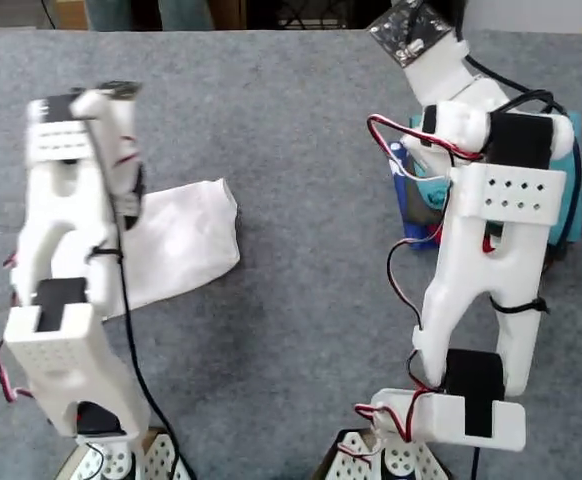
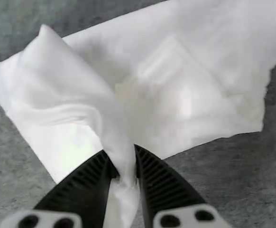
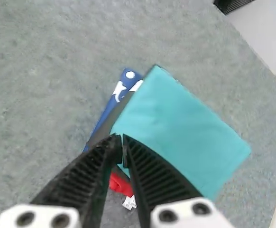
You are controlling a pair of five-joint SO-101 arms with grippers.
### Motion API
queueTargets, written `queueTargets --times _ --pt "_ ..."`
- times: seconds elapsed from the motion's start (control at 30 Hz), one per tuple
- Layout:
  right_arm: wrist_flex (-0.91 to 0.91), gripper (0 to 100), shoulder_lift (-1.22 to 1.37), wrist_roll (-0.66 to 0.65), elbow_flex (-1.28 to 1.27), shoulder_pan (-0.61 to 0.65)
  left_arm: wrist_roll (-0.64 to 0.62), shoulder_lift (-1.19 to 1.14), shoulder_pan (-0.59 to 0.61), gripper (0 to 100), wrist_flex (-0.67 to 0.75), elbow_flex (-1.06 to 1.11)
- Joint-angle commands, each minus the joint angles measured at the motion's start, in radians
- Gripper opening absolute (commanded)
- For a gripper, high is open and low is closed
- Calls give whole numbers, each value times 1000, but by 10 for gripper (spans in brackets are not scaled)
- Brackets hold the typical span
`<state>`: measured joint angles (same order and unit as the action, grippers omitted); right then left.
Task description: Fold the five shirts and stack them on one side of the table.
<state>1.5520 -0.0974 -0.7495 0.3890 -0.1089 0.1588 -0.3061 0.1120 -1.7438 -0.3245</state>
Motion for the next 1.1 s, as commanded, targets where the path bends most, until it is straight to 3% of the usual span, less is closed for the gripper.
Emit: queueTargets --times 0.0,0.13,0.4,0.83,0.97,1.07 --pt "-28 15 -41 -8 -2 -28 -61 57 -114 29 26 -1" --pt "-28 15 -39 -8 -4 -26 -172 55 -186 29 149 38" --pt "-28 15 -33 -8 -4 -25 -244 55 -288 29 259 114" --pt "-28 15 -36 -8 -8 -20 -311 55 -295 30 414 177" --pt "-25 15 -33 -8 -10 -12 -410 55 -289 32 451 176" --pt "-20 15 -33 -8 -12 -12 -428 60 -291 116 446 176"
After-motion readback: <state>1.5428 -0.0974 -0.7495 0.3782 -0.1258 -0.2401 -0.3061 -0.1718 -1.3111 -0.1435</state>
